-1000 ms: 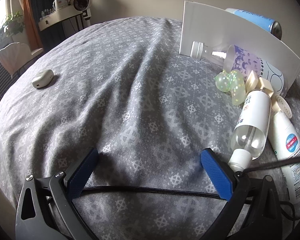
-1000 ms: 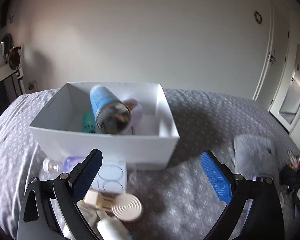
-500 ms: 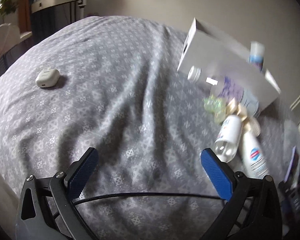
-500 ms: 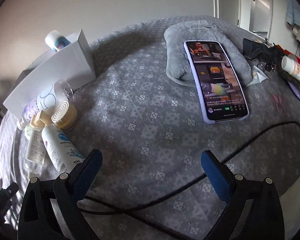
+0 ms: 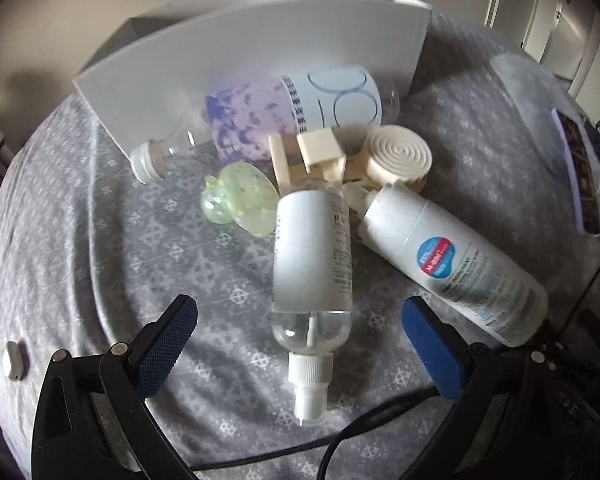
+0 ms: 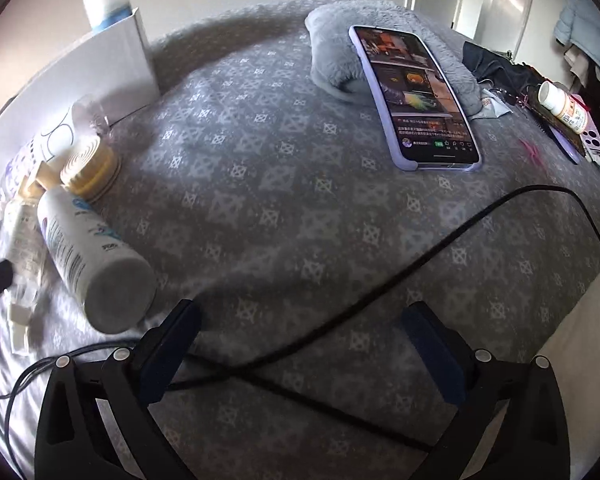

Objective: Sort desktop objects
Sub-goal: 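Grasp the clear spray bottle with the left gripper, then carry the clear spray bottle into the white box and open the left gripper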

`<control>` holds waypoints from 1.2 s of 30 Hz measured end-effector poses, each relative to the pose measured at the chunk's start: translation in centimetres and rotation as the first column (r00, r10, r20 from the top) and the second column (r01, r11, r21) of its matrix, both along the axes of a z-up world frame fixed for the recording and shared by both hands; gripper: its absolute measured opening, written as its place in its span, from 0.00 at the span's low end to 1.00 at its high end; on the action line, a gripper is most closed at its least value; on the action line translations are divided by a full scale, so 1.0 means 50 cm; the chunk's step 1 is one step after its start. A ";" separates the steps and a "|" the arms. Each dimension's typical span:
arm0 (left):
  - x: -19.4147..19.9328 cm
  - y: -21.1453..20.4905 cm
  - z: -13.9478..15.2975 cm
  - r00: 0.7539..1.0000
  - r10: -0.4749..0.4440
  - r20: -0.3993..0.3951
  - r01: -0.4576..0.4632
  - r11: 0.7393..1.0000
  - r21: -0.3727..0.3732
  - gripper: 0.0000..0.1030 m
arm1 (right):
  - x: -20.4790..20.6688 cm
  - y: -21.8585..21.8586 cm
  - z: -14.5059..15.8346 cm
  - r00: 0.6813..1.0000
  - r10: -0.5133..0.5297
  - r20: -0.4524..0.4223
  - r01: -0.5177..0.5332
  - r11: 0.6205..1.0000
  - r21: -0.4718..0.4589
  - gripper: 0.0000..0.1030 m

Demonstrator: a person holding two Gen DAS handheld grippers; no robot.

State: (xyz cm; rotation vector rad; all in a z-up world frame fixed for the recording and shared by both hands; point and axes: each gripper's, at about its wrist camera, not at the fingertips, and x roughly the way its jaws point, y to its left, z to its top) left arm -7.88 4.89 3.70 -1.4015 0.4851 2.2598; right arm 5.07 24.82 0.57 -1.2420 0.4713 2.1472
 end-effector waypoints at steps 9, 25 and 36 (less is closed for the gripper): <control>-0.045 0.033 -0.039 0.995 0.065 0.070 -0.064 0.998 -0.012 0.98 | 0.001 -0.015 -0.009 0.996 -0.048 -0.076 0.054 0.996 0.074 1.00; 0.030 -0.120 0.125 0.996 0.082 -0.023 -0.074 0.965 0.252 0.39 | 0.000 -0.022 -0.013 0.993 -0.061 -0.097 0.071 0.993 0.097 1.00; -0.069 -0.101 0.339 0.971 0.158 -0.182 -0.060 0.890 0.452 0.39 | 0.001 -0.021 -0.014 0.993 -0.060 -0.097 0.069 0.993 0.097 1.00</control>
